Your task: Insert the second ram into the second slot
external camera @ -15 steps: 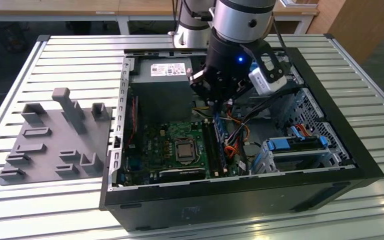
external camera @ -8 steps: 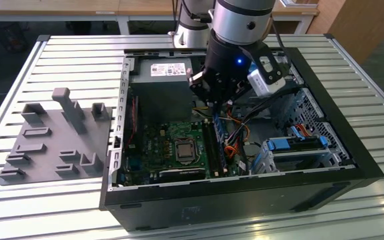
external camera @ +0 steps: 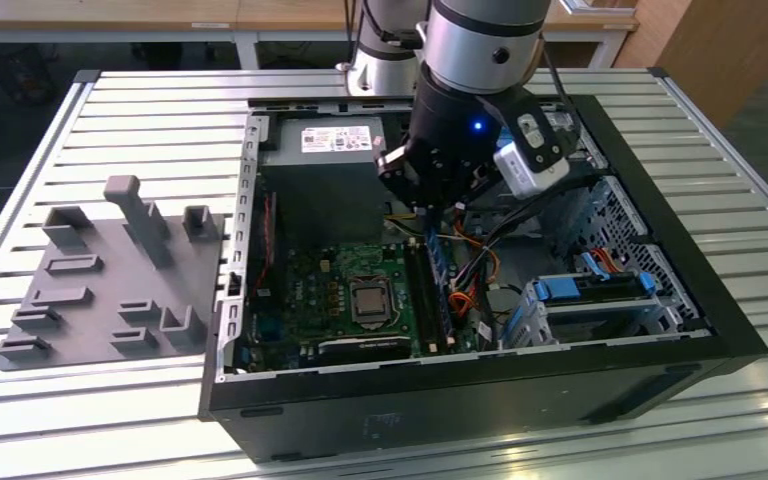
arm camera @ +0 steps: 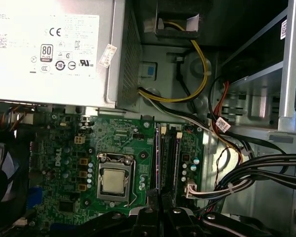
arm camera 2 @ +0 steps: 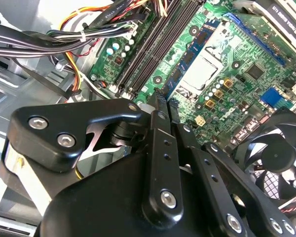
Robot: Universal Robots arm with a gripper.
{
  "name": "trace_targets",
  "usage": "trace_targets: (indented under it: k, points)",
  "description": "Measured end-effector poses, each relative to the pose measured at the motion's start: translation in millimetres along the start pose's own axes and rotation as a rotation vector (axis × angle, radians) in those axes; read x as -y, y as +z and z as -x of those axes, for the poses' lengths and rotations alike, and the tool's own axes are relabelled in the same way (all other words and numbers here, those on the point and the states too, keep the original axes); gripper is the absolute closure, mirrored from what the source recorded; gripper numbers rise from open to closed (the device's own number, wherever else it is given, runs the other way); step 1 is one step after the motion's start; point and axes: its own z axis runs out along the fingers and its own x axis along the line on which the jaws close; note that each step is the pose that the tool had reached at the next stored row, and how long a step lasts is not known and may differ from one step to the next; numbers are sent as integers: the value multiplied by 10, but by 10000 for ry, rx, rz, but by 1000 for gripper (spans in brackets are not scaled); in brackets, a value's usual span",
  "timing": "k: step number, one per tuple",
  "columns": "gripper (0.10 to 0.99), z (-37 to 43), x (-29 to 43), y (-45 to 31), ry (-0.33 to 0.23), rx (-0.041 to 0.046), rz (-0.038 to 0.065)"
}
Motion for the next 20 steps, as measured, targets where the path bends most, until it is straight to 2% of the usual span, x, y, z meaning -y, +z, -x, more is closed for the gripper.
trace_targets:
  k: [9, 20]
  points:
    - [949, -5, 0, 30, 2, 18, 1]
    - [949, -17, -2, 154, 1, 67, -4]
